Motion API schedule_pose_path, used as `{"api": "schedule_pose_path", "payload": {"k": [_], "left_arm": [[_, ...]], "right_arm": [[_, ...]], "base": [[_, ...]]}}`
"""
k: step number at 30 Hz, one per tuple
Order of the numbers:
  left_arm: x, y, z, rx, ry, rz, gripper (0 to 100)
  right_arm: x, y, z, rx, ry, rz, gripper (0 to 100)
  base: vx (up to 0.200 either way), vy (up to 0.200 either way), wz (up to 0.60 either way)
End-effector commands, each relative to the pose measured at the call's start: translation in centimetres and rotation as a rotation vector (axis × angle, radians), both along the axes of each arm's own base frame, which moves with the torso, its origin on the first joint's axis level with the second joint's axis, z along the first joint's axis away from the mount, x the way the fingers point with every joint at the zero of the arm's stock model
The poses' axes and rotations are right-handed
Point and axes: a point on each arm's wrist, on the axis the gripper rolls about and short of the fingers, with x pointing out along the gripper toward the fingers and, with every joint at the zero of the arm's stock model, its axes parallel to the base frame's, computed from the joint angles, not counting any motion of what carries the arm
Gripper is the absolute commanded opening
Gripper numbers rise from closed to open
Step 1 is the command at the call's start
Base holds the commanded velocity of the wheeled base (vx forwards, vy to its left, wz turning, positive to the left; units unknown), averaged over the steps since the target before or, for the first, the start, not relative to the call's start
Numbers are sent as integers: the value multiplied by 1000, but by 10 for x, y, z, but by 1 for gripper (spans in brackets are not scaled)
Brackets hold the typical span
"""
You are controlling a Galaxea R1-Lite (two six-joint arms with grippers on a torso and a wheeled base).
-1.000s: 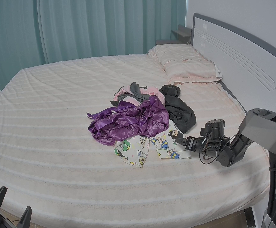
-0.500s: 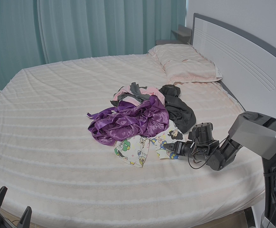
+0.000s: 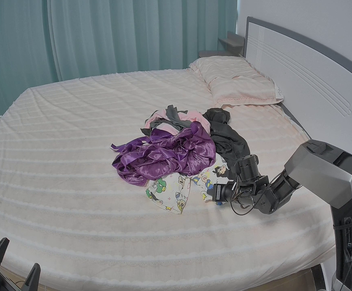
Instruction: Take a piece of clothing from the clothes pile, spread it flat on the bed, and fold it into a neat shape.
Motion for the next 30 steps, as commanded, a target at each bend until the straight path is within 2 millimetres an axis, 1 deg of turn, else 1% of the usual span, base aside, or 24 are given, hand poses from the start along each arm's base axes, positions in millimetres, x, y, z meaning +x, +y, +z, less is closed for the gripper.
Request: {"api": "schedule_pose_path", "payload": {"k": [1, 3, 6, 8, 9, 10, 12, 20, 24, 26, 27, 28, 29, 30], "left_arm": [[0, 0, -5, 0, 0, 0, 100], [0, 0, -5, 0, 0, 2, 100], [0, 0, -5, 0, 0, 0, 100], [0, 0, -5, 0, 0, 0, 100], [0, 0, -5, 0, 0, 0, 100], [0, 0, -5, 0, 0, 0, 100], [0, 0, -5, 0, 0, 0, 100], [0, 0, -5, 8, -2, -2, 100], [0, 0, -4, 18, -2, 1, 100], [-3, 0, 5, 4, -36, 4, 100], [-7, 0, 25, -28, -68, 7, 100], [-9, 0, 39, -59, -77, 5, 100], [-9, 0, 43, -70, -78, 3, 100], [-7, 0, 60, -87, -69, -8, 100]], "right_arm": [[0, 2, 7, -15, -16, 6, 0], [-1, -2, 6, -36, -20, -2, 0], [-3, -6, 15, -27, -29, -17, 0], [-3, -6, 15, -27, -29, -17, 0], [-11, -11, 29, -11, -33, -30, 0], [-11, -12, 30, -10, -32, -30, 0], [-24, -19, 41, 7, -20, -41, 0], [-57, -39, 67, 90, 27, -38, 0], [-77, -49, 79, 171, 45, -22, 0], [-87, -52, 84, 208, 51, -8, 0], [-95, -55, 88, 237, 52, 8, 0], [-101, -57, 90, 255, 55, 19, 0], [-103, -58, 91, 261, 56, 23, 0], [-115, -62, 97, 301, 57, 49, 0]], "base": [[0, 0, 0], [0, 0, 0], [0, 0, 0], [0, 0, 0], [0, 0, 0], [0, 0, 0], [0, 0, 0], [0, 0, 0], [0, 0, 0], [0, 0, 0], [0, 0, 0], [0, 0, 0], [0, 0, 0], [0, 0, 0]]}}
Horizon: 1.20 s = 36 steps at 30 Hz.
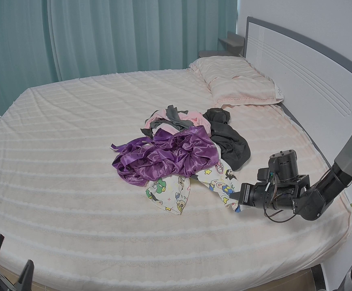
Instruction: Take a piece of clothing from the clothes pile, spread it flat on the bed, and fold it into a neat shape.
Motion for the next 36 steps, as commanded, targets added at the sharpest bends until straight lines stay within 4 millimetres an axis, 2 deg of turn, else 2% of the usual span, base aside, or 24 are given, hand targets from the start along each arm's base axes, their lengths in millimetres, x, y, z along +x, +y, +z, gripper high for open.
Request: {"api": "schedule_pose_path", "payload": {"k": [1, 2, 4, 5, 7, 8, 10, 14, 17, 20, 21, 22, 26, 36], "left_arm": [[1, 0, 56, -66, -22, -13, 100], [4, 0, 58, -61, -6, -13, 100], [31, -1, 72, -29, 113, -31, 100], [36, -1, 73, -26, 135, -43, 100], [67, -4, 77, -15, 231, -153, 100], [69, -4, 77, -15, 237, -160, 100], [103, -14, 78, 16, 296, -268, 100], [147, -36, 67, 60, 402, -324, 100], [180, -63, 48, 106, 490, -351, 100], [198, -89, 31, 126, 524, -362, 100], [199, -90, 30, 127, 527, -362, 100], [209, -110, 18, 136, 543, -353, 100], [226, -139, -1, 126, 554, -295, 100], [252, -187, -27, 121, 506, -311, 100]], "right_arm": [[-41, -16, 35, 138, -44, 61, 0], [-44, -17, 36, 149, -45, 68, 0], [-59, -24, 47, 217, -60, 105, 0], [-62, -25, 50, 231, -65, 113, 0], [-77, -34, 61, 305, -76, 151, 0], [-78, -35, 62, 312, -77, 152, 0], [-98, -43, 77, 391, -99, 223, 0], [-114, -55, 94, 450, -137, 271, 0], [-117, -60, 105, 464, -184, 271, 0], [-120, -62, 109, 462, -210, 264, 0], [-120, -62, 109, 462, -210, 264, 0], [-123, -64, 113, 467, -231, 267, 0], [-131, -66, 126, 479, -292, 277, 0], [-141, -69, 167, 516, -446, 310, 0]], "base": [[0, 0, 0], [0, 0, 0], [0, 0, 0], [0, 0, 0], [0, 0, 0], [0, 0, 0], [0, 0, 0], [0, 0, 0], [0, 0, 0], [0, 0, 0], [0, 0, 0], [0, 0, 0], [0, 0, 0], [0, 0, 0]]}}
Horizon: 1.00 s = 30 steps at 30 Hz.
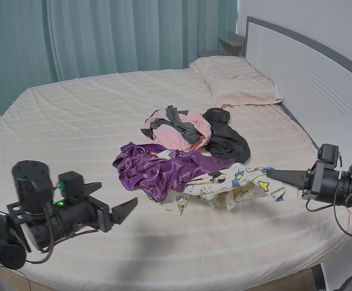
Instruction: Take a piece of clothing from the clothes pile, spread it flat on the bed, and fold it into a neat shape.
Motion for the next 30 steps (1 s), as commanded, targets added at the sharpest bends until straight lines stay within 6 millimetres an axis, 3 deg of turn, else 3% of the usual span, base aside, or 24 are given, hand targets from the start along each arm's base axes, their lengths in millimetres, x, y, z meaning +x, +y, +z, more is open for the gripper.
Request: {"api": "schedule_pose_path", "payload": {"k": [1, 5, 10, 19, 23, 30], "left_arm": [[42, -86, -72, 69, 73, -44, 100], [56, -102, -83, 26, 49, -9, 100], [55, -118, -92, -24, 72, -16, 100], [55, -128, -93, -106, 54, -23, 100], [65, -134, -96, -130, 17, 4, 100], [77, -142, -115, -125, -6, 68, 100]], "right_arm": [[-29, -13, 52, 91, -210, 18, 0], [-32, -13, 57, 98, -225, 21, 0], [-31, -11, 61, 99, -224, 30, 0], [-28, -5, 64, 101, -222, 52, 0], [-29, -3, 66, 105, -228, 64, 0], [-29, 10, 87, 139, -251, 38, 0]], "base": [[0, 0, 0], [0, 0, 0], [0, 0, 0], [0, 0, 0], [0, 0, 0], [0, 0, 0]]}}
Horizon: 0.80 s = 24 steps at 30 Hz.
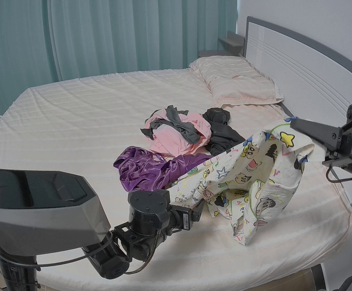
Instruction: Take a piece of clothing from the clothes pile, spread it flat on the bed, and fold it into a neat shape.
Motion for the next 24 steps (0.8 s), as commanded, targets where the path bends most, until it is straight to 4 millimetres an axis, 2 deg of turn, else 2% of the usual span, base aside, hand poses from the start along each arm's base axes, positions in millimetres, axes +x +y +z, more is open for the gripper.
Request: {"api": "schedule_pose_path", "payload": {"k": [1, 11, 17, 18, 24], "left_arm": [[9, -6, -18, 8, 5, 17, 100], [21, -13, -39, -8, -23, 59, 100], [28, -10, -50, -43, -1, 88, 100], [28, -10, -50, -53, 4, 91, 0], [23, -5, -47, -91, 27, 140, 0]], "right_arm": [[-1, 10, 12, 17, -12, 12, 0], [-2, 13, 21, 25, -25, 21, 0], [-2, 13, 21, 27, -25, 18, 0], [-2, 13, 21, 24, -23, 18, 0], [3, 9, 12, 11, 6, -13, 0]], "base": [[0, 0, 0], [0, 0, 0], [0, 0, 0], [0, 0, 0], [0, 0, 0]]}}
